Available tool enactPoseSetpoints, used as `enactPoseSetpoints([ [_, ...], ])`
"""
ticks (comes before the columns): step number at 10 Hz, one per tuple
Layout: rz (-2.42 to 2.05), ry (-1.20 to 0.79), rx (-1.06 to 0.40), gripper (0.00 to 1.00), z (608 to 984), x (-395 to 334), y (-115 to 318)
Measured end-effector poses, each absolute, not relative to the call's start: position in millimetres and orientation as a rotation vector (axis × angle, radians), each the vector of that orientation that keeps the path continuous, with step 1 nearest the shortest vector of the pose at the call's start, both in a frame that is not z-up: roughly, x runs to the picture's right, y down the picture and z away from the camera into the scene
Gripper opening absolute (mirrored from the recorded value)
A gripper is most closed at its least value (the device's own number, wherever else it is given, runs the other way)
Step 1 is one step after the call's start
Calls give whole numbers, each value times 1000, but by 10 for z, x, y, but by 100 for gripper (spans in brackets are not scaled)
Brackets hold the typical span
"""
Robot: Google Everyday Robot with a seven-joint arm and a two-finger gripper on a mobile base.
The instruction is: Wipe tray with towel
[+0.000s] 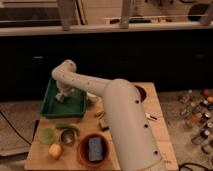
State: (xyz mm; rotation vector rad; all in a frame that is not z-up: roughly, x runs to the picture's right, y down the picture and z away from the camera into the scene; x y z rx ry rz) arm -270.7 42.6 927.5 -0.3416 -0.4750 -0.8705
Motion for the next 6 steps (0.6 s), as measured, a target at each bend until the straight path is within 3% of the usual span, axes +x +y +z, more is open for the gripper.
enactPoseSetpoints([
  [4, -970, -538, -366, 0, 9148, -2750, 758],
  [6, -972, -532, -406, 0, 9094, -2369, 911],
])
